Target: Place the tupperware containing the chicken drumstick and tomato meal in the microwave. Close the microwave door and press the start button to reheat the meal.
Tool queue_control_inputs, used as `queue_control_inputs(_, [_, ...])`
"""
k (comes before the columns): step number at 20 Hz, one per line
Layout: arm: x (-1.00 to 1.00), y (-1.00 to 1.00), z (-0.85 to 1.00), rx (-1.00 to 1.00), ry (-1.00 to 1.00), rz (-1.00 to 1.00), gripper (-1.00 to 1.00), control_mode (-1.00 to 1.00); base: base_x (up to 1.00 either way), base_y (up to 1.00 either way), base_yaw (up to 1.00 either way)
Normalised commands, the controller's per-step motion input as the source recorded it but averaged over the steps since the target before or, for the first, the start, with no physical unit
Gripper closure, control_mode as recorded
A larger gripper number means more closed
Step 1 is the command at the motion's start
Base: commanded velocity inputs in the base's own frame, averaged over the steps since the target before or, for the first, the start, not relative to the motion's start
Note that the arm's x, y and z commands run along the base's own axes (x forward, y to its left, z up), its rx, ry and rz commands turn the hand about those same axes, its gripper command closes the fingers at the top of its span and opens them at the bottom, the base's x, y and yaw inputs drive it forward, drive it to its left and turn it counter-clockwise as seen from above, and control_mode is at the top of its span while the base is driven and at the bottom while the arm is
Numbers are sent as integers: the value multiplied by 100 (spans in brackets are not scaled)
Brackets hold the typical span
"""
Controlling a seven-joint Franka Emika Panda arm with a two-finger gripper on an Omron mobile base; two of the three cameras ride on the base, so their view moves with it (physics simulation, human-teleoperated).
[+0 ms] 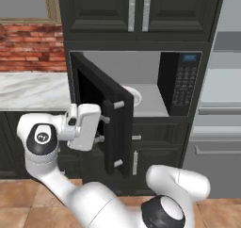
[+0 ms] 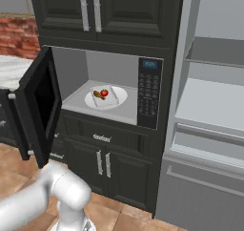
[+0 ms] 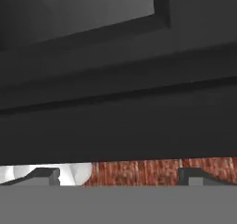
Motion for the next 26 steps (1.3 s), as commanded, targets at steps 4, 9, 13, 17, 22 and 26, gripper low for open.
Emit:
queue_control_inputs(4, [86,-49,0,0,4,-20,-100,-100,0,0,0])
queue_control_inputs(9, [98,-37,0,0,5,-21,-100,-100,0,0,0])
queue_control_inputs(13, [100,-35,0,0,5,-18,-100,-100,0,0,0])
queue_control_inputs(17, [100,-56,-16,1,0,-5,-100,-100,0,0,0])
queue_control_inputs(22, [96,-98,-38,12,-10,14,-100,-100,0,0,0])
queue_control_inputs(26, [83,-100,-41,19,-19,32,-100,-100,0,0,0])
